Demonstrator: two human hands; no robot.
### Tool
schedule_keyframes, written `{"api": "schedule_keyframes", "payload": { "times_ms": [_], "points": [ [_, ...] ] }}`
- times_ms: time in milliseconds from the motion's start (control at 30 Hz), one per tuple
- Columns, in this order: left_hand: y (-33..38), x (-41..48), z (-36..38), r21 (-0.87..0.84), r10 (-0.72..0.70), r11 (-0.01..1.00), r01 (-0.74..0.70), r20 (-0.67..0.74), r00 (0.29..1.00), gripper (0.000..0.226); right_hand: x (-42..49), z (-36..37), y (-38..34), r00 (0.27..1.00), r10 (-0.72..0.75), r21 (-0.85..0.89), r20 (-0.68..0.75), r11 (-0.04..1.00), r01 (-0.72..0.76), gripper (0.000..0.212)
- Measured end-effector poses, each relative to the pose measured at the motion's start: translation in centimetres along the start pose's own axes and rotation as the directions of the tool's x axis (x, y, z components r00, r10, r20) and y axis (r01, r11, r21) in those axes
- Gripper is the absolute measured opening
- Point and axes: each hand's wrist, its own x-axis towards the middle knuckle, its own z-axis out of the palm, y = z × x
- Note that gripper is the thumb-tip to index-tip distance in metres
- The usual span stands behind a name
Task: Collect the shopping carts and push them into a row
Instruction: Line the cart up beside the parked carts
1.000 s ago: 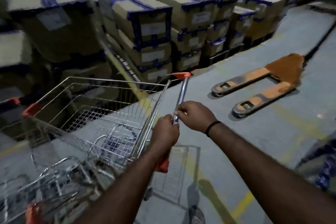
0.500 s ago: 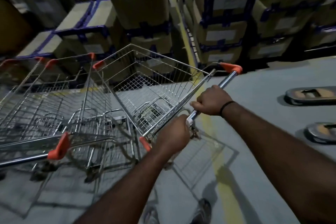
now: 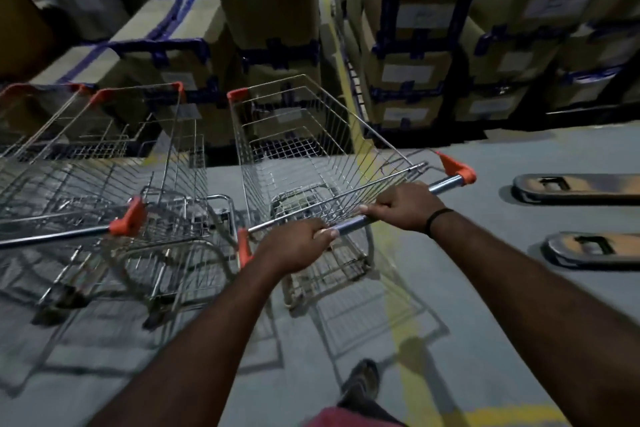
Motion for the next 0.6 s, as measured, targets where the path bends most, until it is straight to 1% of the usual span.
{"api": "schedule_keyframes", "payload": {
  "times_ms": [67, 133, 200, 267, 333, 433, 533, 600],
  "points": [
    [-0.4, -1.8, -0.2, 0.085, -0.031, 0.996, 0.032, -0.01, 0.999, 0.056, -2.0, 0.1, 0.2, 0.999, 0.039, -0.011, -0.021, 0.999, -0.039, 0.074],
    [-1.1, -3.6, -0.5, 0.176, -0.084, 0.981, 0.086, -0.018, 0.996, 0.071, -4.2, 0.4, 0.7, 0.994, 0.08, -0.047, -0.072, 0.995, -0.084, 0.083],
    [-1.9, -5.1, -0.5, 0.245, -0.111, 0.962, 0.117, -0.036, 0.993, 0.086, -6.2, 0.8, 0.7, 0.987, 0.126, -0.091, -0.097, 0.987, -0.135, 0.079],
    [-2.7, -6.0, -0.3, 0.289, -0.109, 0.95, 0.119, -0.052, 0.993, 0.097, -7.5, 1.3, 0.2, 0.982, 0.174, -0.121, -0.069, 0.976, -0.182, 0.074],
    [-3.1, -6.6, 0.0, 0.316, -0.102, 0.942, 0.114, -0.056, 0.993, 0.101, -8.4, 1.5, -0.3, 0.98, 0.197, -0.115, -0.034, 0.973, -0.2, 0.079],
    [-3.1, -7.4, 0.2, 0.322, -0.103, 0.94, 0.111, -0.04, 0.994, 0.105, -9.6, 1.5, -0.7, 0.981, 0.192, -0.054, -0.005, 0.98, -0.192, 0.084],
    [-3.1, -8.1, 0.1, 0.331, -0.099, 0.938, 0.102, -0.026, 0.995, 0.098, -10.6, 1.2, -1.4, 0.983, 0.183, -0.023, 0.025, 0.983, -0.182, 0.08],
    [-3.1, -8.7, 0.4, 0.343, -0.099, 0.934, 0.103, -0.031, 0.995, 0.1, -11.2, 1.2, -1.7, 0.986, 0.166, -0.023, 0.032, 0.986, -0.165, 0.073]
  ]
}}
